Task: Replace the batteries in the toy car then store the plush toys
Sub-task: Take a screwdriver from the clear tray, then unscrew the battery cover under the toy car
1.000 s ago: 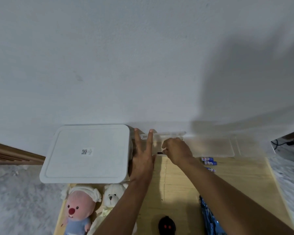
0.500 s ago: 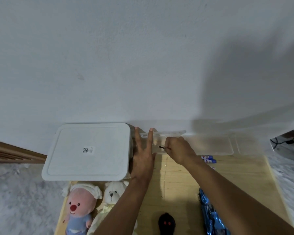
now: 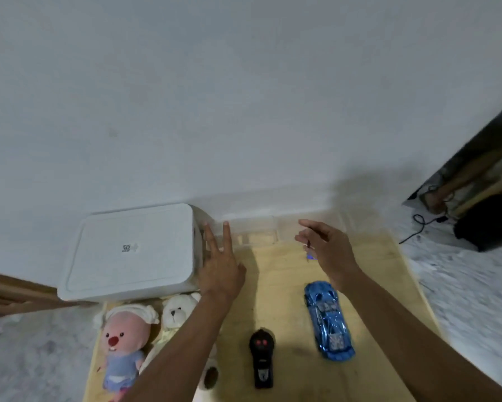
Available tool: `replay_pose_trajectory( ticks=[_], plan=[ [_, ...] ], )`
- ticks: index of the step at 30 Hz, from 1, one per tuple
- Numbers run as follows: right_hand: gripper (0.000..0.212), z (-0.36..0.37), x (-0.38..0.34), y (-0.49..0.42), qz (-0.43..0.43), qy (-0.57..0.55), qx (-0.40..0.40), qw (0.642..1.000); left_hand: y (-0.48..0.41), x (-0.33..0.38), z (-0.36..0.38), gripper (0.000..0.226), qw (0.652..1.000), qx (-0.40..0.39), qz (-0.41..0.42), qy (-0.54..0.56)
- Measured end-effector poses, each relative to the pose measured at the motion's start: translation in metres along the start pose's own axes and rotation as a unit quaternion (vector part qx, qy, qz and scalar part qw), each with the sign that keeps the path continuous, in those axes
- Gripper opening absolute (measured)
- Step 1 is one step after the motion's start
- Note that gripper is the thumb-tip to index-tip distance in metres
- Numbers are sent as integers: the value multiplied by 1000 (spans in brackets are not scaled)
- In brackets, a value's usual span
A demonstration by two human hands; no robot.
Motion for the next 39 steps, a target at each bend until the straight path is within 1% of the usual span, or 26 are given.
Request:
replay_pose_trajectory(
  ticks=[2, 3, 4, 6, 8, 9, 10, 12, 13, 15, 18, 21, 24, 26, 28, 30, 32, 34, 36, 38, 39],
  plan=[
    [31, -22, 0, 11, 52, 20, -14, 998, 11, 4, -4, 105, 1000, 4, 7, -14],
    [35, -34, 1, 19, 63, 70, -24, 995, 18, 6, -5, 102, 1000, 2, 16, -14],
    [35, -47, 4, 27, 57, 145, -40, 987, 25, 11, -5, 96, 999, -8, 33, -5],
    [25, -71, 15, 45, 6, 299, -87, 950, 41, 22, 2, 83, 994, -55, 92, 24],
    [12, -95, 32, 61, -17, 384, -135, 913, 60, 37, 17, 74, 979, -114, 158, 54],
    [15, -105, 41, 68, -12, 403, -161, 901, 70, 44, 25, 72, 971, -140, 180, 67],
    [25, -114, 49, 74, -9, 414, -187, 891, 81, 52, 34, 71, 964, -164, 193, 79],
    [46, -127, 64, 83, -3, 428, -235, 872, 102, 64, 52, 71, 955, -201, 196, 91],
    [52, -131, 69, 87, -3, 430, -252, 867, 111, 69, 61, 72, 953, -214, 193, 91],
    [56, -135, 78, 91, 2, 415, -274, 868, 123, 76, 76, 74, 953, -227, 179, 89],
    [53, -136, 86, 90, 26, 352, -270, 896, 133, 81, 88, 73, 959, -214, 159, 92],
    [53, -135, 91, 90, 26, 323, -272, 906, 138, 83, 92, 72, 963, -203, 143, 101],
    [50, -134, 99, 89, 37, 275, -260, 925, 141, 85, 93, 71, 963, -203, 139, 111],
    [46, -134, 100, 89, 49, 241, -251, 936, 145, 85, 89, 69, 959, -204, 139, 140],
    [41, -134, 96, 90, 43, 218, -233, 947, 150, 86, 83, 65, 952, -197, 133, 193],
    [32, -134, 85, 90, 13, 190, -199, 961, 153, 88, 74, 55, 938, -184, 112, 272],
    [23, -135, 69, 88, -17, 161, -170, 972, 154, 91, 62, 44, 914, -177, 81, 355],
    [19, -136, 51, 86, -21, 127, -160, 979, 154, 97, 49, 39, 889, -186, 53, 414],
    [25, -138, 40, 85, 11, 80, -168, 983, 152, 101, 42, 31, 858, -214, 25, 467],
    [28, -137, 36, 86, 56, 45, -191, 979, 152, 104, 40, 22, 827, -247, 8, 506],
    [26, -137, 37, 86, 67, 36, -202, 976, 152, 105, 40, 20, 820, -258, 5, 512]
  ],
)
Point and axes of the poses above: each hand's wrist, its own y-axis away from the middle knuckle, its own z-axis out of the palm, x = y × z, the point moved 1 cm from there along -y, towards the middle knuckle, and after that the axes turned 13 degrees about -z, right-handed, at the moved point
